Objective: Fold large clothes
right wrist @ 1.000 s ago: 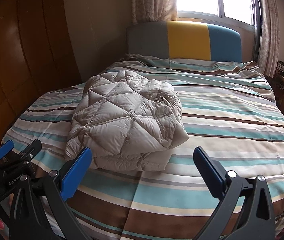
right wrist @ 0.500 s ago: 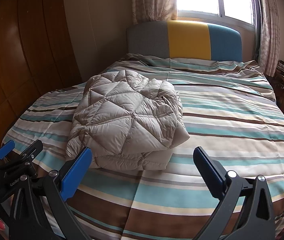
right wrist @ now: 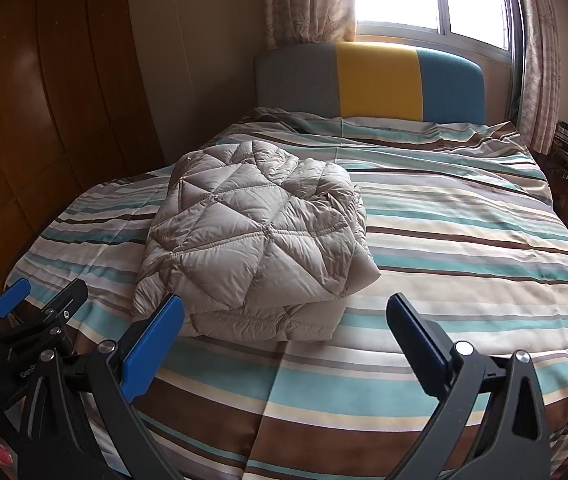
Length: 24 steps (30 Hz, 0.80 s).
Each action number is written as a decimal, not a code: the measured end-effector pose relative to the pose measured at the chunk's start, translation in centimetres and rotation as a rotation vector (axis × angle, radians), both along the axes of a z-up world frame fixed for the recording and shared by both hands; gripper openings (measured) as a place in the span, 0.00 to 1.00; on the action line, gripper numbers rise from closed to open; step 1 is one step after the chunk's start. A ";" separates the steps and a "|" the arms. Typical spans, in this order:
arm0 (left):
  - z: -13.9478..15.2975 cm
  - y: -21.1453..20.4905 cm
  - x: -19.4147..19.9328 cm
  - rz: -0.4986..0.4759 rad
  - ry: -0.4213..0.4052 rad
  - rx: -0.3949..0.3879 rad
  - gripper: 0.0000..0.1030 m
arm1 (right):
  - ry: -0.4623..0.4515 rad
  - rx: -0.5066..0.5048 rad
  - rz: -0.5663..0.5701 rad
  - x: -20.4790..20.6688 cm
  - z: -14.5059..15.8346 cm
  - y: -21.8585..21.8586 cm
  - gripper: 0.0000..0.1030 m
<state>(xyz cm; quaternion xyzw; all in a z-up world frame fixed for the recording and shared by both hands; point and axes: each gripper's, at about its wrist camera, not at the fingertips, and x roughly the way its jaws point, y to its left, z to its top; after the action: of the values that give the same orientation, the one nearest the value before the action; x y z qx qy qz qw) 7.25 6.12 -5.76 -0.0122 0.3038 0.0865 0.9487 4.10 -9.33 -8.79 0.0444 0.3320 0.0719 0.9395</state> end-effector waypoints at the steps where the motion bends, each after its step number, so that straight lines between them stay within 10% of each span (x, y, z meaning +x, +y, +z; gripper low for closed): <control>1: 0.0 0.0 0.0 -0.003 0.001 -0.004 0.97 | 0.003 0.000 0.002 0.0 0.0 0.0 0.98; 24: -0.5 -0.2 0.0 -0.018 0.027 -0.045 0.97 | 0.016 0.007 0.008 0.1 -0.4 0.0 0.98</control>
<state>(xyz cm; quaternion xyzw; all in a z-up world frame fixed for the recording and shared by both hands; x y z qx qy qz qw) 7.27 5.94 -6.28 -0.0295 0.3184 0.0713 0.9448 4.25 -9.38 -9.16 0.0467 0.3396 0.0766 0.9363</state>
